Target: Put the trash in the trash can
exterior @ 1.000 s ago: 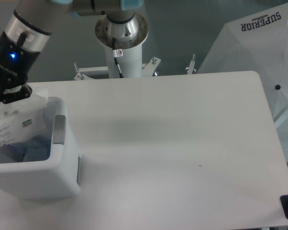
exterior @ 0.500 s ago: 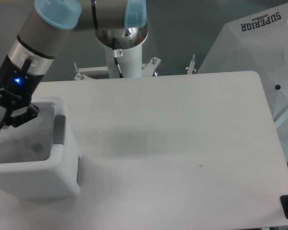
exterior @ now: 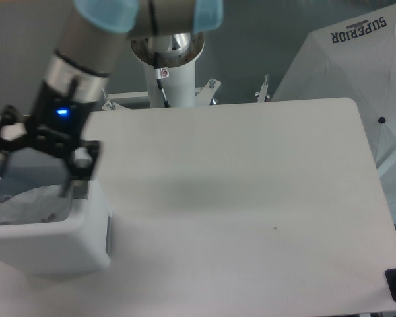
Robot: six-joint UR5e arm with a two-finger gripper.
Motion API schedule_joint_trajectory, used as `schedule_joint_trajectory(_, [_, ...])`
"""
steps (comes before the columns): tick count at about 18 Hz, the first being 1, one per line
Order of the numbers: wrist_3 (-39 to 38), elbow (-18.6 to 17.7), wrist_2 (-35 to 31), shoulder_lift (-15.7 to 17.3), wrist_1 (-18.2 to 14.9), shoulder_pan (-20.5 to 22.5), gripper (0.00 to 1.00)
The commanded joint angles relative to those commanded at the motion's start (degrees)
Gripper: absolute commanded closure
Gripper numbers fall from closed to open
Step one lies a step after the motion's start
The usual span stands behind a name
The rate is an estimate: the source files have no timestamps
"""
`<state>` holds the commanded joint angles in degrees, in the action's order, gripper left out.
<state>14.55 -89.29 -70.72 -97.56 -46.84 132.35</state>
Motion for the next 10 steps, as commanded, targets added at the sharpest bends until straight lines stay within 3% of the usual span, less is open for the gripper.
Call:
schedule_joint_trajectory(6, [17.32, -1.06, -14.95, 0.44, -3.51, 4.41, 0.0])
schedule_joint_trajectory(10, [26.13, -1.24, -19.19, 1.23, -5.01, 4.76, 0.0])
